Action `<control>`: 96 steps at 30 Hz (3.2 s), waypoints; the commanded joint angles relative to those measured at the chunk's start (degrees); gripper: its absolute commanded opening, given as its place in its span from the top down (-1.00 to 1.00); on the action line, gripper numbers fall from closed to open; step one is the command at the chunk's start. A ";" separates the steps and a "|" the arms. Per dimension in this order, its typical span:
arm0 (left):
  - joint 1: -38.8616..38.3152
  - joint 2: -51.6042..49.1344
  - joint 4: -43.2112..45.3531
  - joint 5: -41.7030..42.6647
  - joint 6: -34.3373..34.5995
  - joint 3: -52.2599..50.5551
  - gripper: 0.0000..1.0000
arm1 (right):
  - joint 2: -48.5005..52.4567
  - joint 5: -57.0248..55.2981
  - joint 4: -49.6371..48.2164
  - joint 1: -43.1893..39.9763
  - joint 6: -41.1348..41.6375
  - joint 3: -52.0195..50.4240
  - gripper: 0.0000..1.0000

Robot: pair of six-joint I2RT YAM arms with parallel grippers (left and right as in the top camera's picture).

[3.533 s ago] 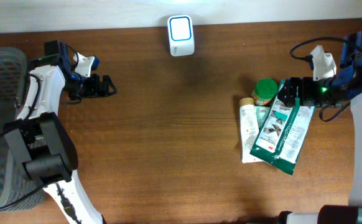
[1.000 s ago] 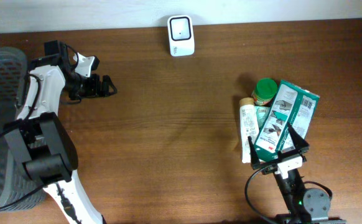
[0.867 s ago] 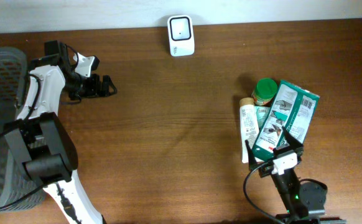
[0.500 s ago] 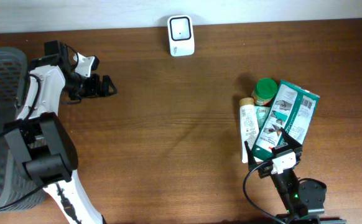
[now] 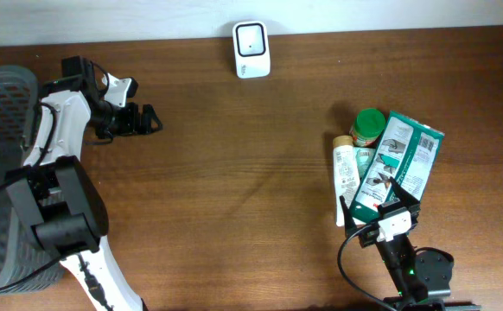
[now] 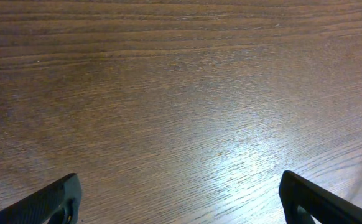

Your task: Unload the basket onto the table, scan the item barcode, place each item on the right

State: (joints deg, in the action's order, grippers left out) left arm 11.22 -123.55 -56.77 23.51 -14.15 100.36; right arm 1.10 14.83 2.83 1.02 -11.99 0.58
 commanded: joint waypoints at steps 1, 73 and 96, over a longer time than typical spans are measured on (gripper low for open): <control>0.15 0.94 -0.11 -0.02 -0.52 0.26 -0.99 | -0.37 -0.26 0.37 0.48 0.22 -0.26 -0.97; -8.44 123.25 53.68 -3.85 -0.52 -99.84 -0.98 | -0.37 -0.28 0.37 0.48 0.22 -0.26 -0.97; -8.44 123.25 53.68 -3.85 -0.50 -99.84 -0.98 | -0.37 -0.26 0.37 0.48 0.24 -0.26 -0.97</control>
State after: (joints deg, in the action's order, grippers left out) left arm 2.76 -0.84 -2.59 19.86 -14.20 0.58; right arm 1.02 14.83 2.87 1.06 -11.99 0.58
